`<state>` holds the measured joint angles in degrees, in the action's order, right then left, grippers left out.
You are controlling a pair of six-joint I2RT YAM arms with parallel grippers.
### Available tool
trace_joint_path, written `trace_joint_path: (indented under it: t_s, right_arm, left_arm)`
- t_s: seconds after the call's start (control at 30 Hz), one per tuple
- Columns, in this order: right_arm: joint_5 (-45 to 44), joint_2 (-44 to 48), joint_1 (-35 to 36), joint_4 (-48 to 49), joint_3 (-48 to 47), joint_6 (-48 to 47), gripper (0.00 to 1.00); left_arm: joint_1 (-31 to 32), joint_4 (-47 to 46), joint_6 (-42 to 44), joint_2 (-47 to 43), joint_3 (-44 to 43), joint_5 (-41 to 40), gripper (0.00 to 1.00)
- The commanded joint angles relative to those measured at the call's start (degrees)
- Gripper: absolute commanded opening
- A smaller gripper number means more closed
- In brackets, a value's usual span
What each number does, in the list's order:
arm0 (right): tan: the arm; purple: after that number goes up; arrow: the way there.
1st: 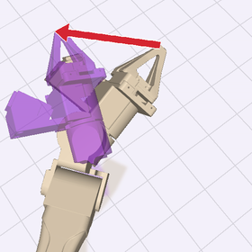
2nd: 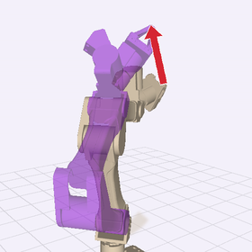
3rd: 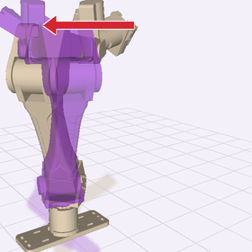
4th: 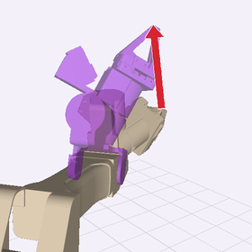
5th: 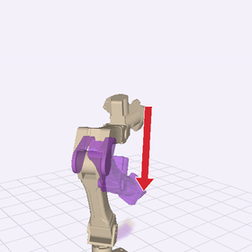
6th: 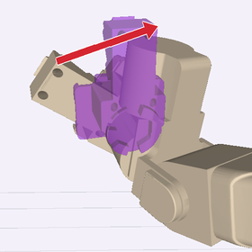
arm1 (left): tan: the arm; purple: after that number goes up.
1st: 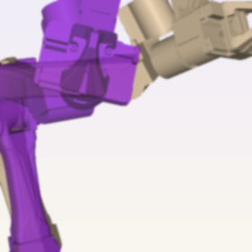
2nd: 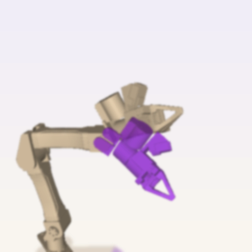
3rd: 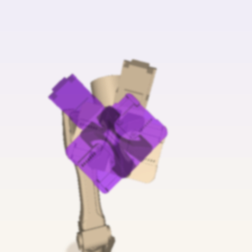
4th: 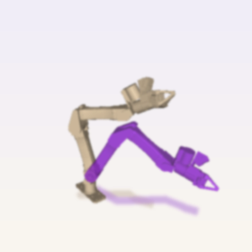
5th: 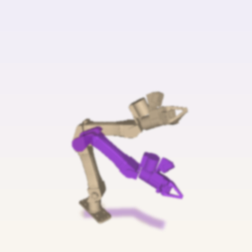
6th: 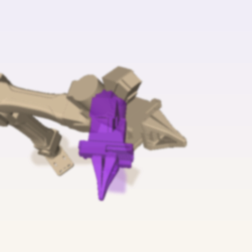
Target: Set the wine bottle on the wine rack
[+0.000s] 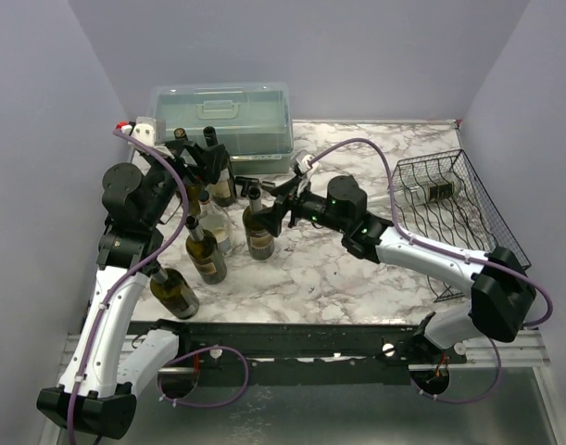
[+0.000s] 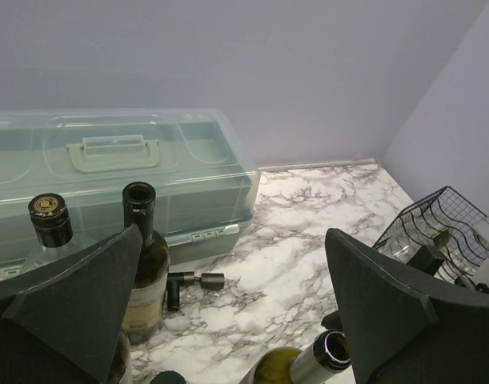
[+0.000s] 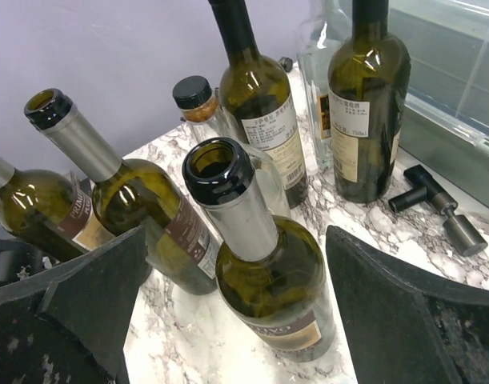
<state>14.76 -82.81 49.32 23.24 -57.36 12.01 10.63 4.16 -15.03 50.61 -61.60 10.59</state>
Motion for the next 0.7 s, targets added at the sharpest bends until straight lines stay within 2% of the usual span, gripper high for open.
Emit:
trace_joint_path:
  t_s: [0.0,0.17,0.4,0.67]
  right_arm:
    - [-1.62,-1.15,1.28,7.08,0.3,-0.44,0.96]
    - [-4.22,-2.45,1.66,9.76,0.4,-2.38,0.91]
    - [-1.89,-7.45,1.74,8.22,-3.31,-4.15,0.75]
    - [0.59,-10.55,2.18,11.89,-3.88,-2.11,0.59]
  left_arm:
    - [0.6,-1.72,-0.11,-0.34,1.12,-0.85,0.99]
    - [1.64,-2.01,0.07,0.19,1.4,-0.7,0.99]
    - [2.28,-2.28,-0.02,0.38,1.78,-1.83,0.99]
    - [2.72,-2.4,0.17,0.33,2.16,-2.67,0.99]
